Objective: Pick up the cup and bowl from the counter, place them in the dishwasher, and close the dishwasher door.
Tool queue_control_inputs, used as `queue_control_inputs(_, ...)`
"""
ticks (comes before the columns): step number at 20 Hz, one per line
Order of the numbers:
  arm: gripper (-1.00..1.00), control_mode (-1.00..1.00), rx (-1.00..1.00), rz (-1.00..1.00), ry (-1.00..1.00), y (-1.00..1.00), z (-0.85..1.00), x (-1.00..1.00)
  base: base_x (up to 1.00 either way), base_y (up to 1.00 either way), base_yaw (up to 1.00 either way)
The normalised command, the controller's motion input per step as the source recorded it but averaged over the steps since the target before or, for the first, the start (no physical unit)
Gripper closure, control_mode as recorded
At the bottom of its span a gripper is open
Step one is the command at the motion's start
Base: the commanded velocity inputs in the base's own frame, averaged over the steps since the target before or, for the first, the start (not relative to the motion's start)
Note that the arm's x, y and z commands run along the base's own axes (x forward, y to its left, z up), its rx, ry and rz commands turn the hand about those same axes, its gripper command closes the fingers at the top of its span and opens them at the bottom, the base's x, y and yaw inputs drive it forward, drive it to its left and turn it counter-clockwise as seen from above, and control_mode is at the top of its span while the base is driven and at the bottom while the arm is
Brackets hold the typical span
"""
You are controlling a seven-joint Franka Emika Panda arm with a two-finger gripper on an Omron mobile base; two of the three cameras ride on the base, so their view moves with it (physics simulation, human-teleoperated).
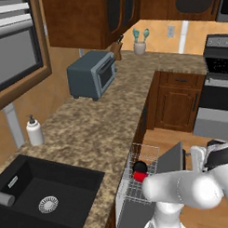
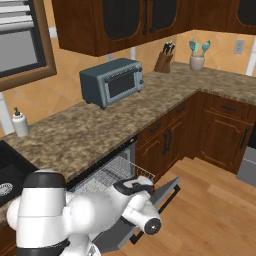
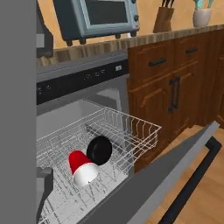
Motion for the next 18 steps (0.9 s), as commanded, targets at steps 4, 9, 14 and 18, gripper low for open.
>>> queue_control_inputs(4,-1.00,-1.00,0.24,0.00,-0.09,-0.68,-0.37,-0.10,0.00,0.00,0.00)
queue_control_inputs(9,-1.00,-1.00,0.23,0.04,-0.05,-0.75,-0.43,-0.11,0.00,0.00,0.00)
queue_control_inputs(14,-1.00,-1.00,0.28,0.09,-0.04,-0.52,-0.67,-0.14,0.00,0.00,0.00)
queue_control_inputs(18,-1.00,-1.00,0.23,0.13,-0.03,-0.22,-0.85,0.23,0.00,0.00,0.00)
